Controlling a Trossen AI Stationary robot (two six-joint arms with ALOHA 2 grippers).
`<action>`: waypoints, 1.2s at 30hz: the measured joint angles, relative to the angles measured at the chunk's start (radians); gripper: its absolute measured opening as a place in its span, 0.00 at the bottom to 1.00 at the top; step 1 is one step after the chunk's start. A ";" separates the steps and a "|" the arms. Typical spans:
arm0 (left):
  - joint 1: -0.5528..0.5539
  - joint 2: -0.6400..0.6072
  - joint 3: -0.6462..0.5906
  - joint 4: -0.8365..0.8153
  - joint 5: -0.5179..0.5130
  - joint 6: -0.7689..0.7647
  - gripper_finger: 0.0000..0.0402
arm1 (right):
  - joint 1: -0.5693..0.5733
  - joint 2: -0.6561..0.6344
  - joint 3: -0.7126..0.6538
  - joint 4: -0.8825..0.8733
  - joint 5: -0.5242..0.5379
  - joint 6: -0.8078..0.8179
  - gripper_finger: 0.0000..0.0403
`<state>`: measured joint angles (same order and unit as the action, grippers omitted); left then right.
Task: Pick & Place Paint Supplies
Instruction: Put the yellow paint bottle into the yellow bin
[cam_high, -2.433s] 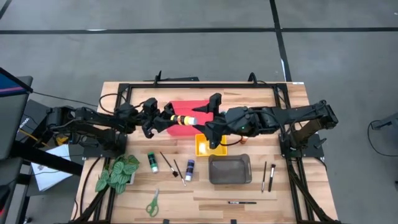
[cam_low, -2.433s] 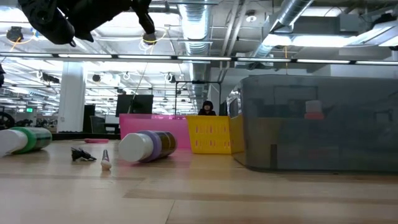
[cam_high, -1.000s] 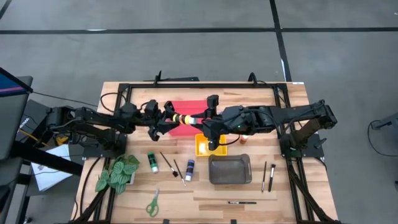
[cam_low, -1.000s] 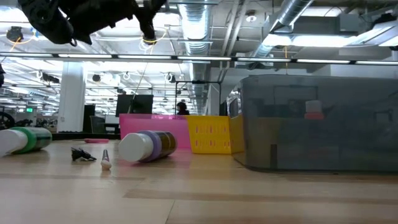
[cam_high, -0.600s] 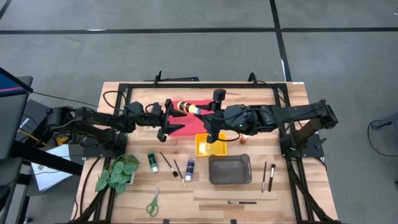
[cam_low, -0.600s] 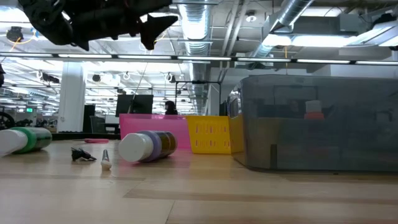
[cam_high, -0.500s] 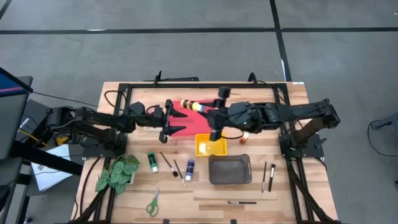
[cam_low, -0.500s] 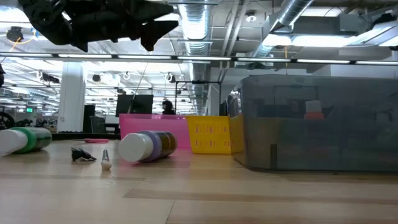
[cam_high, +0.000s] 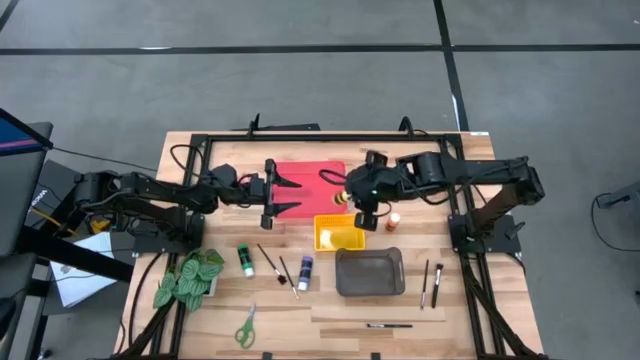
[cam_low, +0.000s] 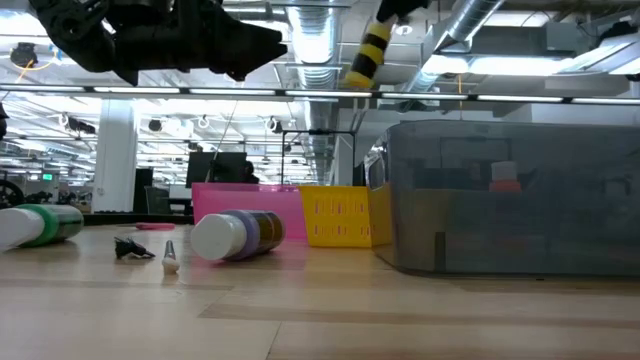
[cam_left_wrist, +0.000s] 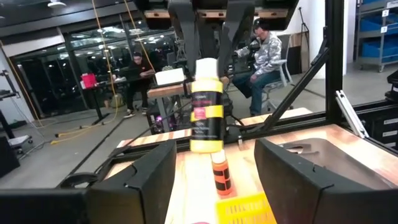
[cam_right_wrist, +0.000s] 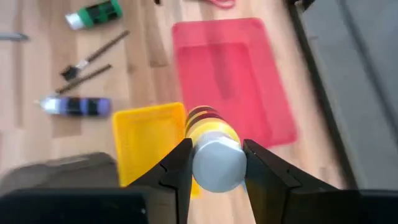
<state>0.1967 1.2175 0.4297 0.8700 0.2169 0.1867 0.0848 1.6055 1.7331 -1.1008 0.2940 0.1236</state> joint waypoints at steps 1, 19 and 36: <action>0.000 0.000 0.000 -0.002 -0.005 0.000 0.52 | -0.005 0.006 -0.001 -0.014 -0.030 0.014 0.27; 0.013 -0.001 0.000 0.004 -0.056 0.045 0.52 | -0.035 0.214 -0.003 -0.148 -0.227 0.074 0.27; 0.013 -0.001 0.000 -0.008 -0.056 0.045 0.51 | -0.059 0.223 -0.149 -0.011 -0.245 0.089 0.27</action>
<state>0.2096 1.2163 0.4297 0.8623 0.1608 0.2317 0.0258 1.8285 1.5839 -1.1115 0.0486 0.2124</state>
